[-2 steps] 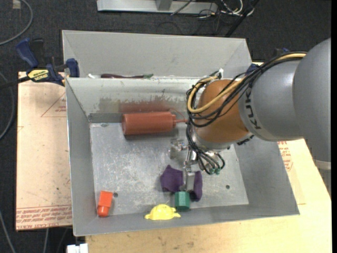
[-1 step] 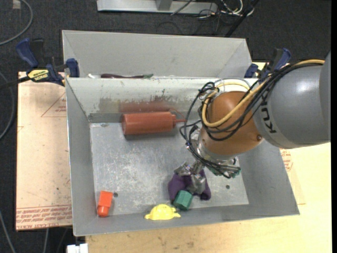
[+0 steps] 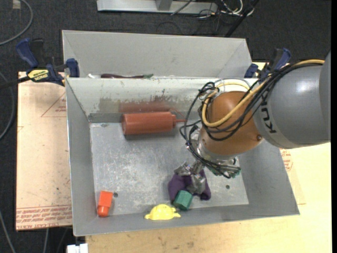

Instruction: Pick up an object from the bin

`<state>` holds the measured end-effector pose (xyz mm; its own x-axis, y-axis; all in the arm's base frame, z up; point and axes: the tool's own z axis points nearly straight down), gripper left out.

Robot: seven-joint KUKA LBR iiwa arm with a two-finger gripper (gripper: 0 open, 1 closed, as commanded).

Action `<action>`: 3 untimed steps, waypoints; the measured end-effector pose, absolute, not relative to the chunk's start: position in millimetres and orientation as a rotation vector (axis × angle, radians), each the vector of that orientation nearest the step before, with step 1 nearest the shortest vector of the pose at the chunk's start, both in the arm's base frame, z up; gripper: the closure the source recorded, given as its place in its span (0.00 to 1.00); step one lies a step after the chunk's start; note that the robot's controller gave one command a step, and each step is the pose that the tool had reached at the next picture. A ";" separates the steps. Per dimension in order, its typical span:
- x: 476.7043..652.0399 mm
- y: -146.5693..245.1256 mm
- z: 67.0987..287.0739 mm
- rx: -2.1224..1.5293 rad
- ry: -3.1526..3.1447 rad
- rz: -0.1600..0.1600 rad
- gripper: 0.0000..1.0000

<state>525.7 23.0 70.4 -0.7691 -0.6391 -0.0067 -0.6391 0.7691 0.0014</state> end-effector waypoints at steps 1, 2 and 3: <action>555.9 26.9 177.7 -1.732 2.607 0.003 1.00; 555.2 26.9 176.9 -1.733 2.609 0.005 1.00; 563.6 35.4 139.9 -1.762 2.578 -0.005 1.00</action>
Offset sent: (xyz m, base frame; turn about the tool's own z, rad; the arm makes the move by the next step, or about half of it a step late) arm 0.0000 0.0000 0.0000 0.0000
